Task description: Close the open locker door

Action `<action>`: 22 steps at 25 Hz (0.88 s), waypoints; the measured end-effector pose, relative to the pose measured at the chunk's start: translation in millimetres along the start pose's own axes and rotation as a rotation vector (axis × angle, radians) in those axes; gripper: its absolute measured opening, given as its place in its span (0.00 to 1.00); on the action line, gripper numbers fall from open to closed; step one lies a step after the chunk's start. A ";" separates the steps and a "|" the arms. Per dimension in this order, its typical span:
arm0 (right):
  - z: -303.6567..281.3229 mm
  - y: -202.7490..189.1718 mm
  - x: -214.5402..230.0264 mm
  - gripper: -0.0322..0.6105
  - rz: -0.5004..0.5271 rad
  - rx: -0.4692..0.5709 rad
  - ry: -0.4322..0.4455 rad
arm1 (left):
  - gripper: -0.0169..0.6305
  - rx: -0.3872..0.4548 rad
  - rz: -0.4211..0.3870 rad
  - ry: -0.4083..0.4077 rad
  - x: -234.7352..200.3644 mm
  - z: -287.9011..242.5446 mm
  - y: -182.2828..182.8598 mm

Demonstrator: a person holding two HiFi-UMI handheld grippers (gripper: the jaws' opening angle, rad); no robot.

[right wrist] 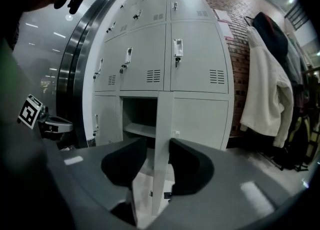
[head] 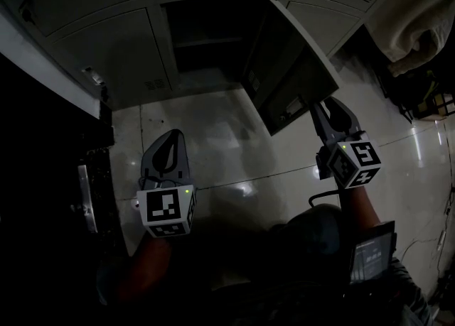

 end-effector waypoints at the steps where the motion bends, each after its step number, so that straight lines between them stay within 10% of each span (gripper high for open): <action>1: 0.2 -0.2 -2.9 0.26 0.003 -0.003 0.003 | 0.03 0.003 0.000 -0.001 -1.0 1.0 0.3; 22: -53.1 11.3 -140.4 0.25 0.276 -0.045 0.158 | 0.03 0.025 0.034 0.027 -37.5 31.1 6.9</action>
Point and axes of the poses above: the fingertips, and each gripper's own axes: z backward along the fingers, x to its right, y out of its top, the point moved 8 cm from there along z, backward along the fingers, and after that the axes turned 6 degrees about -z, right-handed, at the moved point
